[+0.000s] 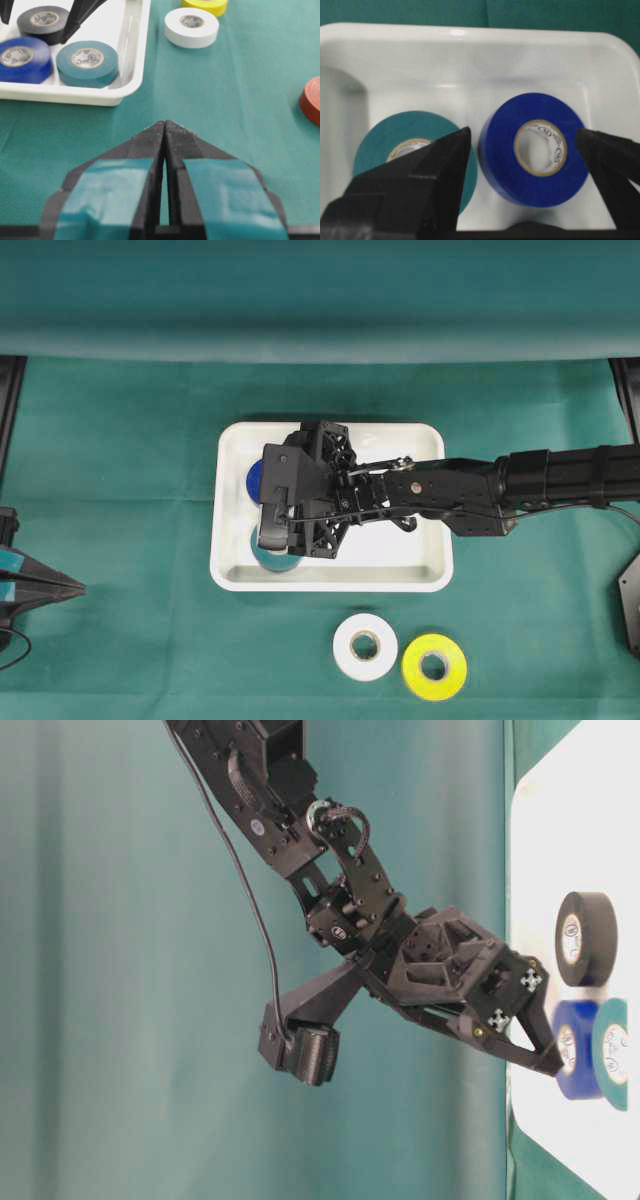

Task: Put the tape into the white case with the right arm.
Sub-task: 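Carry the blue tape into the tray's upper left and release, then withdraw the open right gripper to the right of the tray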

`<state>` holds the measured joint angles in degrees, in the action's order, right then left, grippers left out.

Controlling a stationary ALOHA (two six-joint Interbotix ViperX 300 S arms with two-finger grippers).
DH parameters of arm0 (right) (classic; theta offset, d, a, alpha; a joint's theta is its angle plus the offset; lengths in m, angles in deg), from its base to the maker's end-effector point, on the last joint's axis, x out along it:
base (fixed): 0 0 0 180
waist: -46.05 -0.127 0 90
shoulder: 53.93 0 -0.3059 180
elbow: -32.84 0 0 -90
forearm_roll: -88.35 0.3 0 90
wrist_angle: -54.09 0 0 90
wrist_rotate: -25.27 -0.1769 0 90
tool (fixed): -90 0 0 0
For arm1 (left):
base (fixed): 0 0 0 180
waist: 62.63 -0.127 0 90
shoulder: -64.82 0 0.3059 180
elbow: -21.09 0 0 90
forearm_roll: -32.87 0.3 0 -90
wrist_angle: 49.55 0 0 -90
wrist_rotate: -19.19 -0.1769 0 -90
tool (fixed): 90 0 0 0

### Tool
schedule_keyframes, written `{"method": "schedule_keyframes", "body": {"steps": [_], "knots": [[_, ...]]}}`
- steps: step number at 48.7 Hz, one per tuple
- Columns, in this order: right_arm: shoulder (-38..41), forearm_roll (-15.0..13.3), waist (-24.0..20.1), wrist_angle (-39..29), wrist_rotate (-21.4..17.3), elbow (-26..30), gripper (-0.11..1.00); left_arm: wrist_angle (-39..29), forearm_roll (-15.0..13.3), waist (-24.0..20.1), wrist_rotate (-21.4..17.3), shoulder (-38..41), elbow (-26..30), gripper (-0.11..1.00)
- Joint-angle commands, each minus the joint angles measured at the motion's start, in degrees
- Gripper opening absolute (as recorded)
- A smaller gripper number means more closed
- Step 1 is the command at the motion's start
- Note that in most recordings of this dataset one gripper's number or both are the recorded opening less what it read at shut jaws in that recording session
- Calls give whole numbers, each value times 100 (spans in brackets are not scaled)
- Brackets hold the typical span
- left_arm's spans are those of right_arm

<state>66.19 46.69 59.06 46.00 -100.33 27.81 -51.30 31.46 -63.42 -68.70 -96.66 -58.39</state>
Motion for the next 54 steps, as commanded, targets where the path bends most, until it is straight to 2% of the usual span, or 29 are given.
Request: {"method": "schedule_keyframes", "body": {"steps": [1,7,16,54], "knots": [[-114,-18,-9,18,-9,44,77,26,0,0,-9,53,79,0],[-167,-18,-9,-35,-9,0,77,26,0,0,-9,44,70,0],[-527,-18,-9,-53,-9,-439,77,26,0,0,-9,44,70,0],[-3085,18,-9,-18,-35,-3419,77,26,0,0,-9,53,70,0]]}}
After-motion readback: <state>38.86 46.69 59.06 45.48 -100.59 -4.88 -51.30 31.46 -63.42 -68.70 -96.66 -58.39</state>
